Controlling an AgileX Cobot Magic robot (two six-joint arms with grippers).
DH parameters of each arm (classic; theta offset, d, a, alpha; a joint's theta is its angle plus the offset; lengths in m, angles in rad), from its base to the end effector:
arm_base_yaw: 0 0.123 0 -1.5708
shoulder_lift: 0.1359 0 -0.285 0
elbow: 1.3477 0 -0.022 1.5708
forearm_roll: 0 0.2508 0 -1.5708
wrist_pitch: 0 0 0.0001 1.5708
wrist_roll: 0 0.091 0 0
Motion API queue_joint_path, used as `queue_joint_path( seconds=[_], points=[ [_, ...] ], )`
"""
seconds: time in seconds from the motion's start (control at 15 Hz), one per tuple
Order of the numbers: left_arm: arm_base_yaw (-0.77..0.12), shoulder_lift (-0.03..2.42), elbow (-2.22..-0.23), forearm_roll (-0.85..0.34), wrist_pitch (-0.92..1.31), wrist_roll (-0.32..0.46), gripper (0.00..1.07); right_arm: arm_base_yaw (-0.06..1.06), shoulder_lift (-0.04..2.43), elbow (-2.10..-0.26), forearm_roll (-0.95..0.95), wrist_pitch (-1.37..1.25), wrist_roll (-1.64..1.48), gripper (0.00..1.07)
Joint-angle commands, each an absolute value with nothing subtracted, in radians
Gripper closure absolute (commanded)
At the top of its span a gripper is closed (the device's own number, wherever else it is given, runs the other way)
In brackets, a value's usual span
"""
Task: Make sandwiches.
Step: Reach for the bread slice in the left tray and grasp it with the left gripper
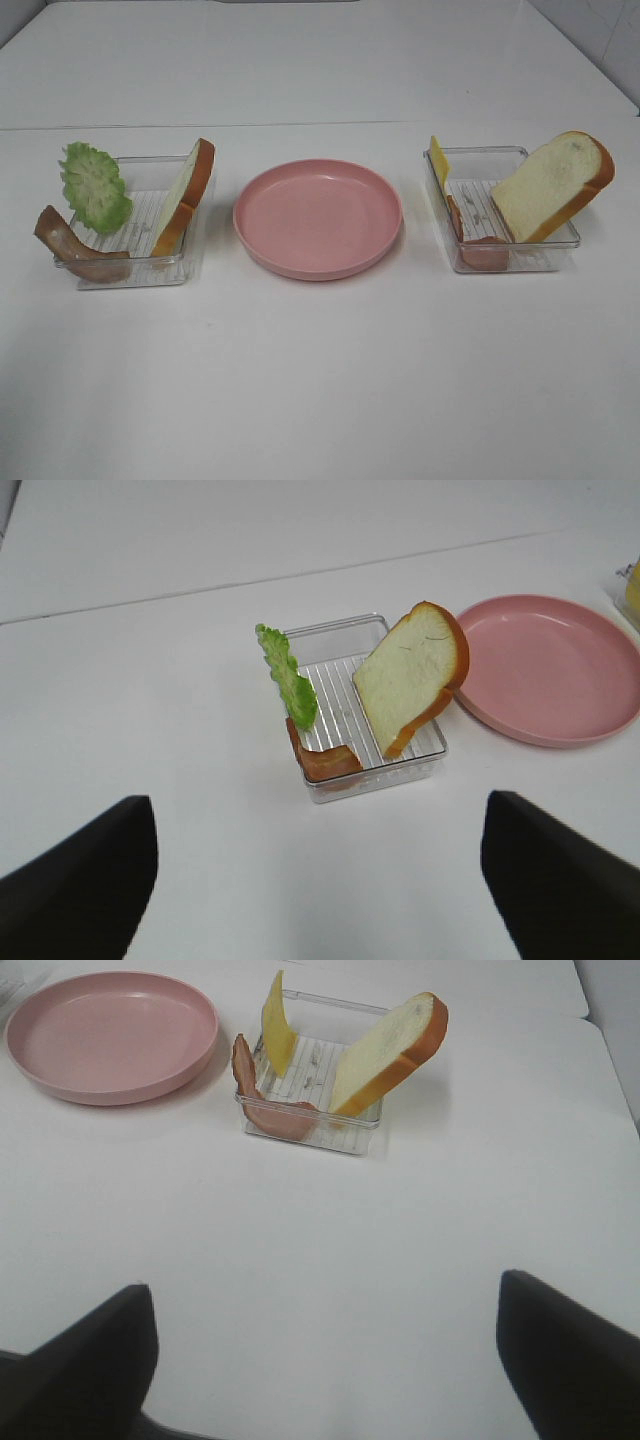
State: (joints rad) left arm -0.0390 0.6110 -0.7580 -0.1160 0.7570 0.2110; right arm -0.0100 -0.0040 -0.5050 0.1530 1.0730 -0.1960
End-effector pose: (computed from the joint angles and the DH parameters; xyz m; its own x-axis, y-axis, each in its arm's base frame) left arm 0.1080 -0.0115 0.3511 -0.4784 0.1445 -0.8661 0.1695 0.9830 0.0704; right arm -0.0069 0.0123 0.2784 -0.4378 -0.1167 -0.8915 -0.1641 0.9853 -0.0484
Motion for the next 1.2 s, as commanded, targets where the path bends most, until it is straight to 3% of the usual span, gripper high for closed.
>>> queue_joint_path(
  seconds=[0.07, 0.4, 0.6, 1.0, 1.13, 1.2],
  points=[
    [-0.038, 0.815, -0.886, -0.15, 0.759, 0.225, 0.25, -0.015, -0.024, -0.505, 0.15, 1.068, -0.204, 0.26],
    [-0.045, 1.281, -1.187, -0.271, 0.799, 0.252, 0.31, -0.015, -0.024, -0.505, 0.15, 1.068, -0.204, 0.26],
    [-0.111, 1.467, -1.326, -0.266, 0.922, 0.218, 0.31, -0.015, -0.024, -0.505, 0.15, 1.068, -0.204, 0.26],
    [-0.331, 1.815, -1.622, -0.055, 1.085, -0.028, 0.31, -0.015, -0.024, -0.505, 0.15, 1.068, -0.204, 0.26],
    [-0.399, 1.912, -1.723, 0.07, 1.164, -0.132, 0.31, -0.015, -0.024, -0.505, 0.15, 1.068, -0.204, 0.26],
    [-0.459, 2.016, -1.828, 0.193, 1.248, -0.195, 0.31, -0.015, -0.024, -0.505, 0.15, 1.068, -0.204, 0.26]
  ],
)
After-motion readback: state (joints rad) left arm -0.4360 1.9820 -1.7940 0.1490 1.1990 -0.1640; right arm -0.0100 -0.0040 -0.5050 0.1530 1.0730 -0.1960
